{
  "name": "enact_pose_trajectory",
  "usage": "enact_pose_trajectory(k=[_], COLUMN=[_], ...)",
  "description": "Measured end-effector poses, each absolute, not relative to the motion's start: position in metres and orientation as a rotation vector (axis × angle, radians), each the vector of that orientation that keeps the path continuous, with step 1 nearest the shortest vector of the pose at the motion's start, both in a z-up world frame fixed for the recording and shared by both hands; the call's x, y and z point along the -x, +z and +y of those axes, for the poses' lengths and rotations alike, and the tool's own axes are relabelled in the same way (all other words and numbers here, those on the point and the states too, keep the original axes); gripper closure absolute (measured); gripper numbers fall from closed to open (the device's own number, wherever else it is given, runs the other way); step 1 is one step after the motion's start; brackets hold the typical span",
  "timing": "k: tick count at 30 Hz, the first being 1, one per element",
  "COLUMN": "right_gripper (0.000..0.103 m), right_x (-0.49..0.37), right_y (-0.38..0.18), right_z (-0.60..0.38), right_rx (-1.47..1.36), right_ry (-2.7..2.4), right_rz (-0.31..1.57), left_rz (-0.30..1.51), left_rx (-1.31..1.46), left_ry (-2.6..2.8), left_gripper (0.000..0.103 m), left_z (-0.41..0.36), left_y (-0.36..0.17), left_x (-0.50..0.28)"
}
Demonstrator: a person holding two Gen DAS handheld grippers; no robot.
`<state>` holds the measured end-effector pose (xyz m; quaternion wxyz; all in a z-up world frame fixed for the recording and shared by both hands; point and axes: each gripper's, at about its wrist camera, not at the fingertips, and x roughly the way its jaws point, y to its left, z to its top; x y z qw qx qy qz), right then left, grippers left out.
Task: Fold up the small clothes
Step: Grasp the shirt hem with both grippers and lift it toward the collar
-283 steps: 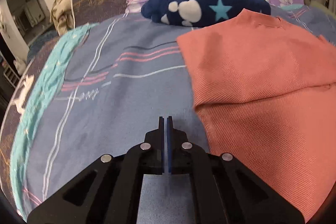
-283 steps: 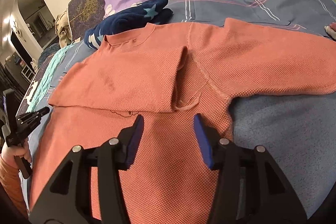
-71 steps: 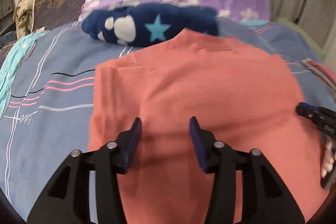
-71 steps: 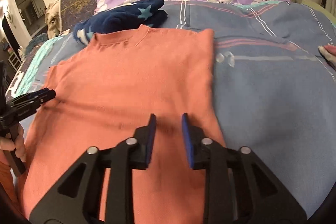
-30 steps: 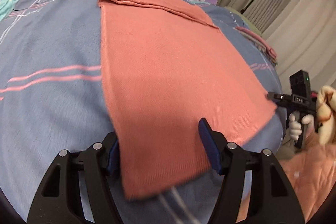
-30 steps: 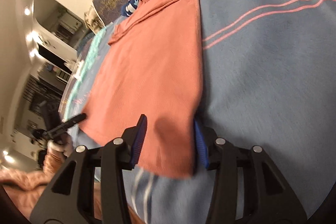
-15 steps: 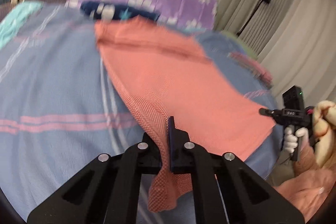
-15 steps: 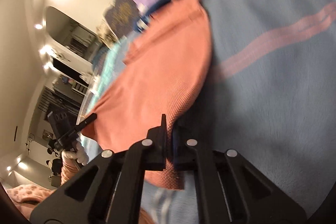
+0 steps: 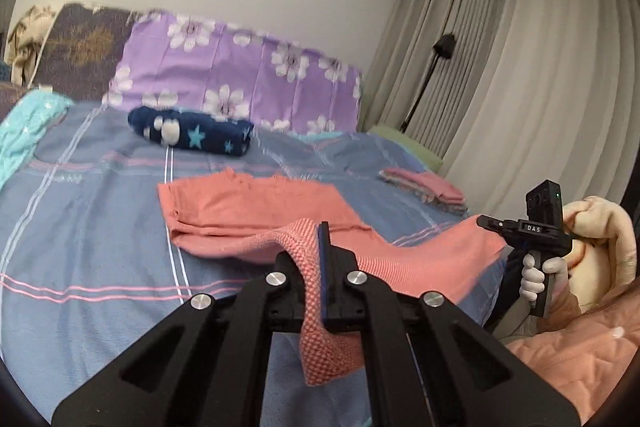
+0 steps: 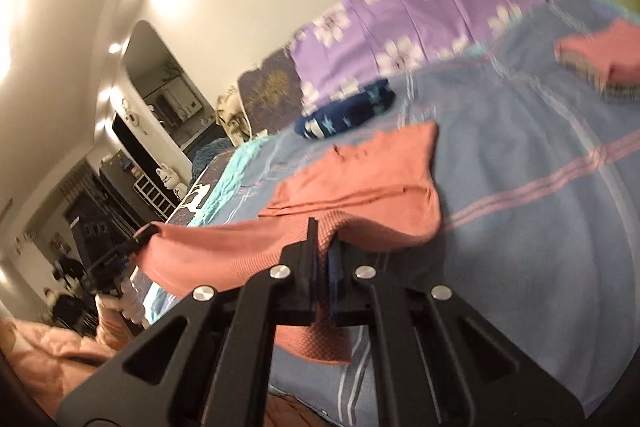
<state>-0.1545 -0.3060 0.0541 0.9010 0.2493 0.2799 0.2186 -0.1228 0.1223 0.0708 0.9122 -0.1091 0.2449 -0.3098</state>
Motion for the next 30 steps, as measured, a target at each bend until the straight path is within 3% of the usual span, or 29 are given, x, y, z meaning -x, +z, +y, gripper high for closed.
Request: enact_pose_trajectory(k=[17, 25, 30], right_gripper=[0.095, 0.094, 0.089], right_x=[-0.04, -0.132, -0.128], right_y=[0.046, -0.06, -0.071], right_z=[-0.296, -0.307, -0.313], right_rx=[-0.46, -0.546, -0.565], right_ry=[0.35, 0.224, 0.258], right_rz=[0.595, 0.842, 0.854], left_rz=[0.603, 0.868, 0.896], left_rx=[0.188, 0.203, 0.234], left_ry=[-0.469, -0.35, -0.365], left_gripper=[0.101, 0.101, 0.098], left_z=[0.107, 0.093, 0.1], left_y=[0.061, -0.04, -0.059], left_x=[-0.06, -0.152, -0.152])
